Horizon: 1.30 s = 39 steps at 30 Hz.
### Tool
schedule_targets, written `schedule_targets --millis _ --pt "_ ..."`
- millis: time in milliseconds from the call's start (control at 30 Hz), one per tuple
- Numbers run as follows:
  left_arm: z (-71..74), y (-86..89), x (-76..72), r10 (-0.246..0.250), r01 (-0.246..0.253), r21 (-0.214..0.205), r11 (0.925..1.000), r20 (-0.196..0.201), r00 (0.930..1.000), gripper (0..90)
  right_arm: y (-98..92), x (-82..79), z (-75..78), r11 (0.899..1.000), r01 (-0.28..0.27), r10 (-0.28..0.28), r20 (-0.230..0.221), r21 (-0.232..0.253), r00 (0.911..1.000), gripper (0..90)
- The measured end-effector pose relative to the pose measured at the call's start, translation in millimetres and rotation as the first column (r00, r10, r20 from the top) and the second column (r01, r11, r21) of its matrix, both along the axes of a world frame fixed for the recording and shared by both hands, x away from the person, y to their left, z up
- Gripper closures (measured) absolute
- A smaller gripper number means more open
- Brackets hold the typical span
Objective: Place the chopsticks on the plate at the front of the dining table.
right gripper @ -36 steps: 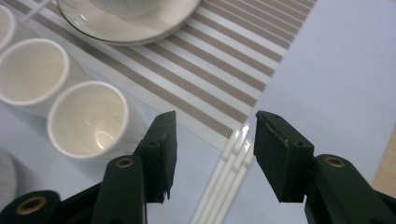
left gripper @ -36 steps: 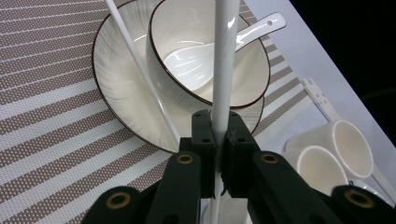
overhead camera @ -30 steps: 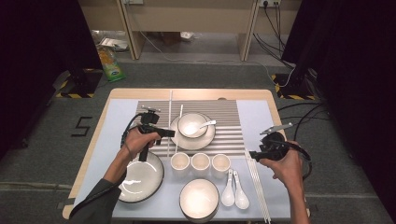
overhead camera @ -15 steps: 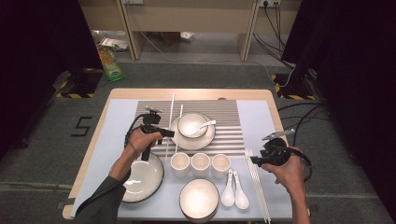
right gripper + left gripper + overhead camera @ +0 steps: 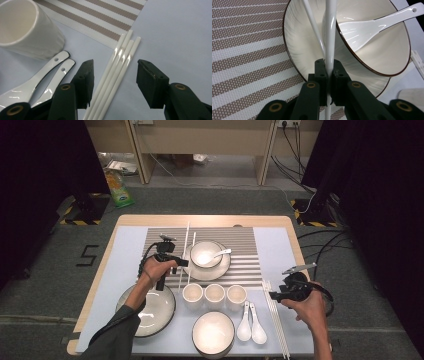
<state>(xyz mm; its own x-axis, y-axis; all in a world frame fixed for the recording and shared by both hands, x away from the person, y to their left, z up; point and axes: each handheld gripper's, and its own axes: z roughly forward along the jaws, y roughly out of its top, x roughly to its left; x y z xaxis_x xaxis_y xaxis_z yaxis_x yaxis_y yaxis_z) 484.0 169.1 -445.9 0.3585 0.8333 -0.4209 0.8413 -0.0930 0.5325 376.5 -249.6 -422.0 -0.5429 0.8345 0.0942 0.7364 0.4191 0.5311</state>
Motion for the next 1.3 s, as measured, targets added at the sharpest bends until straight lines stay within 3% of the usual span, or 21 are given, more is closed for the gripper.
schedule_targets --millis 300,1300 --pt "-1.9 -1.7 0.9 -0.006 0.006 0.005 1.0000 -0.013 0.9999 84.1 -6.4 -2.4 -5.0 1.000 0.011 -0.011 -0.004 0.003 0.9999 48.2" --pt "-15.0 -8.1 13.0 0.054 -0.053 0.022 0.9983 -0.048 0.9974 83.8 -4.9 -3.1 -13.3 1.000 -0.011 0.011 -0.018 0.010 0.9998 47.8"
